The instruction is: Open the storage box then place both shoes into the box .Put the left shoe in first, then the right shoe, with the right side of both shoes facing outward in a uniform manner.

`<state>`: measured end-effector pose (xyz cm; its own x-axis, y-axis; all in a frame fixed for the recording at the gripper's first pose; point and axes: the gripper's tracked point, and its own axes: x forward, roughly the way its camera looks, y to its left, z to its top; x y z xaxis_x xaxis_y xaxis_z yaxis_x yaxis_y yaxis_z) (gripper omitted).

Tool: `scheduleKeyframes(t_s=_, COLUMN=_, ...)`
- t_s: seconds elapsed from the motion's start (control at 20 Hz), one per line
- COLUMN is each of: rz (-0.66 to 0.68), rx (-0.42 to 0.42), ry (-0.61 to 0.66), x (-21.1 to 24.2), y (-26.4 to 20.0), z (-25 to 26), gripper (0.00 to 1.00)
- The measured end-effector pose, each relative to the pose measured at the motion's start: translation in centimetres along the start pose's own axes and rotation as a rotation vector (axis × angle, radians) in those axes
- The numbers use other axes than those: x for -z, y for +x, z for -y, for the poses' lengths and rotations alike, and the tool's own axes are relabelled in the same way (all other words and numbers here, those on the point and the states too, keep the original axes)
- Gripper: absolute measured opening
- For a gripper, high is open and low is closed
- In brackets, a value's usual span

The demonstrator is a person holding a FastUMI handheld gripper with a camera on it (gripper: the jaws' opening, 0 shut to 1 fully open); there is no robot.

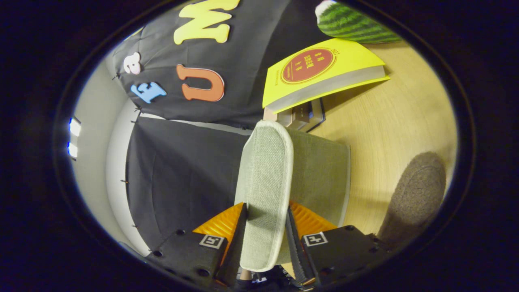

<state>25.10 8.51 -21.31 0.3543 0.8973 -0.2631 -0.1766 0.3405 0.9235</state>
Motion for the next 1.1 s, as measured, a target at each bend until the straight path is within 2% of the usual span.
scheduleKeyframes(t_s=0.05, rz=0.020, rx=0.014, ry=-0.018, x=-0.4, y=-0.5, z=-0.1, gripper=0.50)
scheduleKeyframes(t_s=0.1, rz=0.024, rx=0.026, ry=-0.029, x=-0.4, y=-0.9, z=-0.2, gripper=0.36)
scheduleKeyframes(t_s=0.2, rz=0.034, rx=0.051, ry=-0.041, x=-0.4, y=-1.2, z=-0.7, gripper=0.25)
scheduleKeyframes(t_s=0.4, rz=0.056, rx=0.102, ry=-0.059, x=-0.3, y=-2.0, z=-2.6, gripper=0.12)
scheduleKeyframes(t_s=0.55, rz=0.094, rx=0.158, ry=-0.073, x=-0.4, y=-2.2, z=-3.5, gripper=0.06)
scheduleKeyframes(t_s=0.7, rz=0.102, rx=0.200, ry=-0.088, x=-0.1, y=-2.1, z=-5.3, gripper=0.06)
scheduleKeyframes(t_s=0.85, rz=0.115, rx=0.198, ry=-0.080, x=-0.1, y=-1.6, z=-8.8, gripper=0.06)
scheduleKeyframes(t_s=1.1, rz=0.092, rx=0.238, ry=-0.160, x=0.4, y=-0.1, z=-13.0, gripper=0.06)
